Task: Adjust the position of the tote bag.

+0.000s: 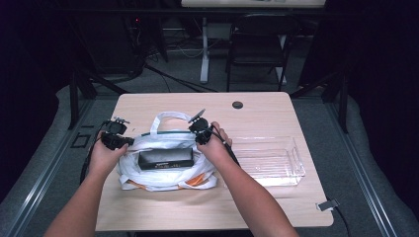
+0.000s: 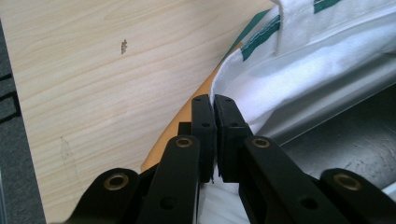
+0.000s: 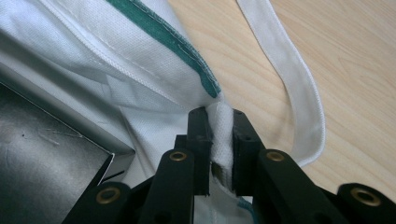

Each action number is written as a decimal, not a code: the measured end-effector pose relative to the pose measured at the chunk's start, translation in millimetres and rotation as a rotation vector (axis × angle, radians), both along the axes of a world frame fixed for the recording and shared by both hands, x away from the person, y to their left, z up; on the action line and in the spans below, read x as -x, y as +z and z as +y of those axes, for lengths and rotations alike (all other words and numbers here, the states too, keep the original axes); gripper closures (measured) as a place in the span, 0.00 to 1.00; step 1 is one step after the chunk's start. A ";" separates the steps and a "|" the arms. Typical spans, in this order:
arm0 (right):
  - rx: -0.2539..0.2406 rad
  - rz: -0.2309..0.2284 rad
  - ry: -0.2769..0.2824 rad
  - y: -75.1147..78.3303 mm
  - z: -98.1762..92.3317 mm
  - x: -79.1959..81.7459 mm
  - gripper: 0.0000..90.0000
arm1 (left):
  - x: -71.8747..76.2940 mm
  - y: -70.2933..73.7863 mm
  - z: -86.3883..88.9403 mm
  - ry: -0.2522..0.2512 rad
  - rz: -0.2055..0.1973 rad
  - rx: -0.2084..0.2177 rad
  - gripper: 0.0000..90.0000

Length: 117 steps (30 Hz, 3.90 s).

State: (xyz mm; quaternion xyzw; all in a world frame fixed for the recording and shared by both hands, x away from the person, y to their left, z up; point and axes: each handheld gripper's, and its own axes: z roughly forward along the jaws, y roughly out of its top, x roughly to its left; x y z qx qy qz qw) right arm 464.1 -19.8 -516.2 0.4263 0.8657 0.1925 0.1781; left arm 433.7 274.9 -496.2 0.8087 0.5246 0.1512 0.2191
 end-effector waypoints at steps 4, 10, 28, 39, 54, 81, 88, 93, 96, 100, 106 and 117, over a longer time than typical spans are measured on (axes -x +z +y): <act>0.001 0.000 0.002 -0.1 0.2 0.2 0.90 | -3.7 -4.8 0.4 0.012 0.006 0.000 0.98; -0.007 -0.005 0.005 -0.4 0.6 0.7 0.90 | -8.9 -9.5 -0.5 0.040 0.011 0.015 0.98; -0.057 -0.006 0.005 8.2 -3.5 4.4 0.86 | -11.8 -13.5 -3.5 0.040 0.025 0.008 0.98; -0.150 -0.014 0.018 26.0 -9.2 13.3 0.75 | -11.1 -13.5 -4.6 0.042 0.030 0.010 0.97; -0.153 -0.062 0.045 45.8 -20.6 24.1 0.76 | -11.5 -14.1 -4.7 0.048 0.030 0.011 0.97; -0.078 -0.002 -0.020 19.9 -26.7 8.7 0.96 | -10.7 -15.4 -3.8 0.040 0.026 0.018 0.97; -0.065 0.003 -0.033 13.9 -25.4 4.8 0.96 | -11.1 -16.9 -4.9 0.042 0.032 0.019 0.97; -0.055 0.013 -0.042 9.4 -25.2 2.0 0.96 | -12.0 -18.8 -4.9 0.037 0.036 0.012 0.97; -0.052 0.011 -0.044 8.1 -24.6 1.9 0.96 | -12.0 -19.9 -5.6 0.040 0.040 0.015 0.96; -0.056 0.007 -0.045 7.5 -24.2 2.2 0.96 | -11.5 -22.3 -6.3 0.040 0.036 0.012 0.96; -0.042 0.016 -0.037 7.8 -24.6 1.5 0.96 | -11.6 -23.1 -5.9 0.038 0.033 0.012 0.96; -0.062 0.005 -0.039 8.0 -24.4 2.2 0.94 | -10.7 -22.9 -5.8 0.031 0.021 0.015 0.96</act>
